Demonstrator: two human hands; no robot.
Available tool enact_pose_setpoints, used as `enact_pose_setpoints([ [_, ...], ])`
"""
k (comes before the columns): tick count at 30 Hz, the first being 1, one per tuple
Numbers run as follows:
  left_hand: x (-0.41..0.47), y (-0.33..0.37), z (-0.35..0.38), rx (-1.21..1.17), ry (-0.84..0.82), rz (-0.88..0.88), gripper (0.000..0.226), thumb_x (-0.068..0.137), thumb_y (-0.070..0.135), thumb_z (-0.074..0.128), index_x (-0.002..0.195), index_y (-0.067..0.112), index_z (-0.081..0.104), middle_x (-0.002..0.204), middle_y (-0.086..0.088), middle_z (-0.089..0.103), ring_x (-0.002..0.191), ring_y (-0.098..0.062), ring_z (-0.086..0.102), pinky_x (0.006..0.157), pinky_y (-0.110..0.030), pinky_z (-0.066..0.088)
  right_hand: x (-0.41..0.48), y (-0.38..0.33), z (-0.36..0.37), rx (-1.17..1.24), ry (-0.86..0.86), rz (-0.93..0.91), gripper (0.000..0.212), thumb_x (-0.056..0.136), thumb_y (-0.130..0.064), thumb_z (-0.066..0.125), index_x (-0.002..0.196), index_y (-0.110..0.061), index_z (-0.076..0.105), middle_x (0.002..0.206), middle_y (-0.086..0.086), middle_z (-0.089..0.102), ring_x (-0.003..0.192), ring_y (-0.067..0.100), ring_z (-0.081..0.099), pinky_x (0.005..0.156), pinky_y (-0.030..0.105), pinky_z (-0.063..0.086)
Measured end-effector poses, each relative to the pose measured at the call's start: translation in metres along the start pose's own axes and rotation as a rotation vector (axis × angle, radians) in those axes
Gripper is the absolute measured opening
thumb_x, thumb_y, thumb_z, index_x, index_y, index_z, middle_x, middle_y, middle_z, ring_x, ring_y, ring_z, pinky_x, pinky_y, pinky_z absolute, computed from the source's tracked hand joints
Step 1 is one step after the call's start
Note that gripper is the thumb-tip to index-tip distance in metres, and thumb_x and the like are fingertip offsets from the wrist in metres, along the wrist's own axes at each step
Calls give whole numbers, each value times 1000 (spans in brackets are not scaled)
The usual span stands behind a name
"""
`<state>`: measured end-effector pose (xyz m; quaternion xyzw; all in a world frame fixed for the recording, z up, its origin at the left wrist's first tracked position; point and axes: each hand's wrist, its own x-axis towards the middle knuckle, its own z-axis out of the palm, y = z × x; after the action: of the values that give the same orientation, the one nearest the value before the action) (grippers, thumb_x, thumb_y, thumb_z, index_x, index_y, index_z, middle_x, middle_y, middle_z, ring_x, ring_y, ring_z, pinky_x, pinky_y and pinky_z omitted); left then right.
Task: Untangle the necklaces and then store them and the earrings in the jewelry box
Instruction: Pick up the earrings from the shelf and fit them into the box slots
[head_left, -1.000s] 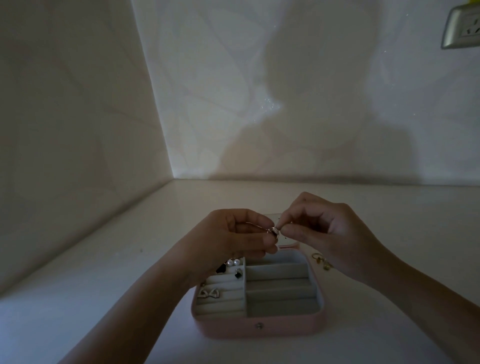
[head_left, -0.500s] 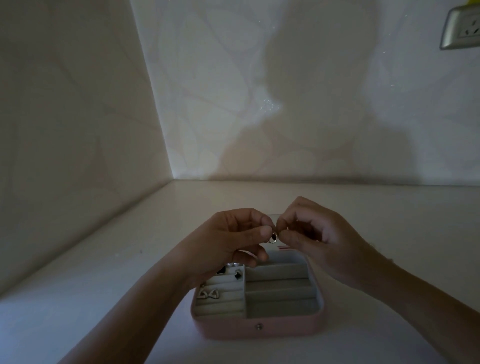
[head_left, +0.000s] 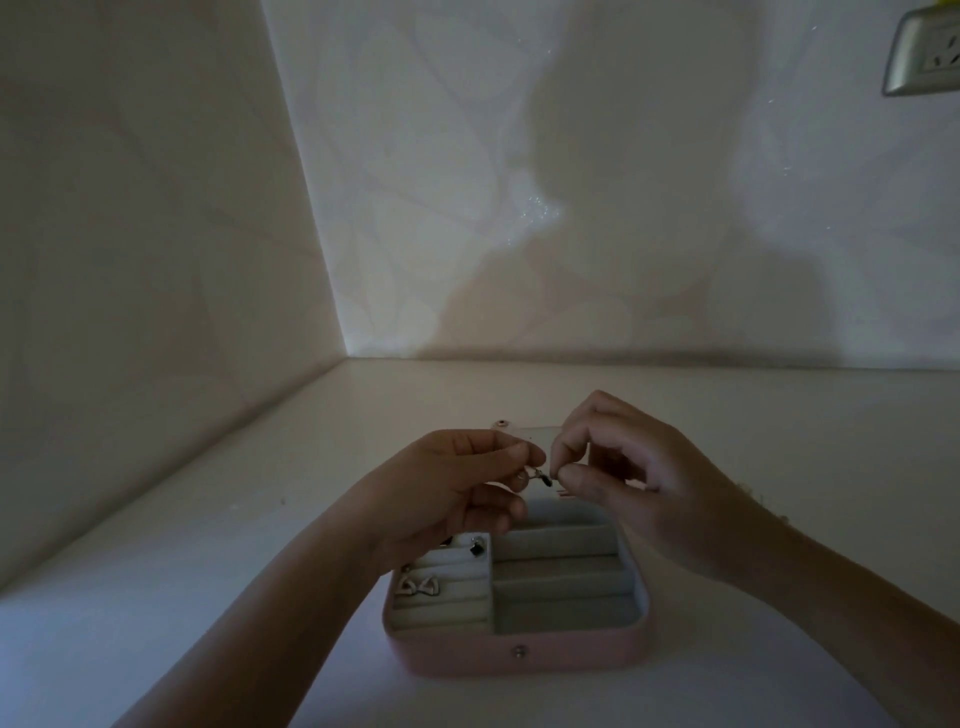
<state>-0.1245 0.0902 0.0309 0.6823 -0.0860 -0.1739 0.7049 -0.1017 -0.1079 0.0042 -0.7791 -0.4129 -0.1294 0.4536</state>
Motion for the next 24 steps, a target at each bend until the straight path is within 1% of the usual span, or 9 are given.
enact_pose_setpoints([
  [3,-1,-1,1,128,20,-7,18,97,13,49,97,8,66,77,-3,65,66,-13,66,53,-17,50,1,0,-5,190,-48,114,6,84,-24,59,80,-22,63,82,-9,55,60,7,47,57,19,38],
  [7,-4,1,5,234,8,98,20,96,18,51,99,7,66,91,-3,72,84,-17,70,64,-18,52,3,-1,-9,296,-76,167,10,83,-24,58,81,-16,62,75,-7,54,57,8,48,56,20,39],
  [10,-7,4,7,265,16,211,22,83,25,60,95,7,66,88,-2,72,85,-16,70,69,-21,55,3,-2,-11,346,-81,201,11,83,-26,60,81,-16,64,73,8,53,57,10,46,56,17,39],
  [13,-7,5,7,297,44,291,19,75,24,65,87,10,66,83,-4,72,83,-18,70,70,-24,57,3,-2,-10,338,-69,192,11,82,-27,63,81,-16,65,75,23,51,56,13,44,57,13,40],
  [15,-7,4,6,335,52,330,16,74,22,67,85,10,66,81,-5,72,80,-17,70,70,-23,56,3,-3,-9,335,-57,174,16,87,-28,66,81,-14,65,71,16,53,54,10,44,56,10,40],
  [17,-7,4,6,388,58,374,15,71,21,69,83,12,67,77,-1,72,75,-14,69,67,-21,55,3,-4,-9,338,-44,168,14,83,-24,65,81,-11,65,66,-2,54,51,4,43,53,8,40],
  [19,-7,2,6,452,78,417,15,67,20,72,80,14,68,75,0,72,70,-12,68,66,-20,55,3,-3,-7,296,-34,141,9,83,-22,66,81,-14,66,71,-10,57,53,3,45,52,9,39],
  [22,-7,1,7,511,119,465,15,65,22,75,78,16,70,76,1,73,72,-14,70,70,-22,56,4,2,-5,191,6,83,5,81,-32,71,79,-28,68,81,-10,59,63,23,52,57,17,41],
  [24,-7,1,6,545,133,484,16,65,24,74,78,16,71,76,2,73,73,-14,71,72,-23,57,4,3,-5,180,20,81,2,79,-33,68,79,-31,69,82,-10,59,67,29,53,59,21,41],
])
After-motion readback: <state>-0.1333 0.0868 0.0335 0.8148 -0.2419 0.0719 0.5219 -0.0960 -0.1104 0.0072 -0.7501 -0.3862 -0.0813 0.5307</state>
